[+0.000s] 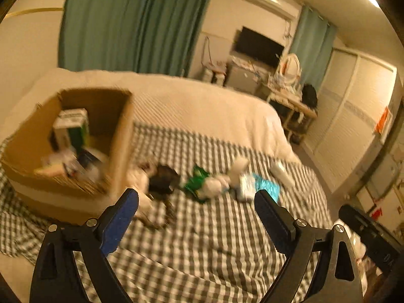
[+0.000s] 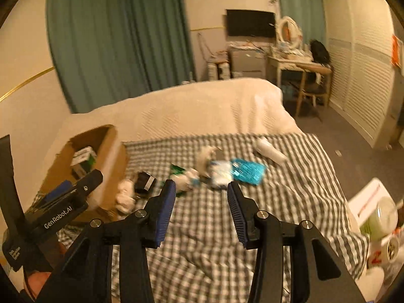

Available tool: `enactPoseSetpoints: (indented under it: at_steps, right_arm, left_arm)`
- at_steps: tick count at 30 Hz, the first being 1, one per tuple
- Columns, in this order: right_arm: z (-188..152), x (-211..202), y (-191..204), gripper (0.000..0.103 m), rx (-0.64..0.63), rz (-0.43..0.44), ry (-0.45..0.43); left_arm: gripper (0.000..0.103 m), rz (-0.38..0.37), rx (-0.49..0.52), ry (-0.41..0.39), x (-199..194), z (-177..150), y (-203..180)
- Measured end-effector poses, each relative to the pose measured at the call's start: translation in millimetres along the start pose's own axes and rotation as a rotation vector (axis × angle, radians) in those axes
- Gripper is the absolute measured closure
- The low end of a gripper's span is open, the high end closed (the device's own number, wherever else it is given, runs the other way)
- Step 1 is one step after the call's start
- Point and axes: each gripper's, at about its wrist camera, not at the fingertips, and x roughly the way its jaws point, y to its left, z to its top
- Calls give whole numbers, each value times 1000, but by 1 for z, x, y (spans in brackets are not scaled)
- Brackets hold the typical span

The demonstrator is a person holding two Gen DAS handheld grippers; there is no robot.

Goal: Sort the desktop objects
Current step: 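Move both tools back over the remaining items on the bed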

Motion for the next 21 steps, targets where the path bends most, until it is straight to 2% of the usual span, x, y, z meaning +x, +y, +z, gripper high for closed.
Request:
enactPoseSetpoints:
  at_steps: [5,9,11,12,15,17,19,21]
  right_arm:
    - [-21,21,-30,61,30,-24,34]
    - [-32,47,-38,61,32,-24,60]
    - [-35,61,-40,57,25,-17,69]
    - [-32,73,-39,51,22,-4,75]
    - [-21,94,-38,48,17,18,71]
    - [-17,110,-41,40,27,29,63]
    - [-10,142,-44,39,35,59,73]
    - [-6,156,-45,39,26,53,76]
  left_arm:
    - [8,25,103,51,35,-28,-23]
    - [8,31,125,83,63,-35,-23]
    - [8,44,128,114,79,-33,-22]
    - [8,46,137,116,88,-30,-23]
    - [8,57,130,92,107,-22,-21]
    - [8,39,103,89,122,-17,-18]
    - [8,41,86,84,140,-13,-16]
    - [8,41,84,83,158,-9,-17]
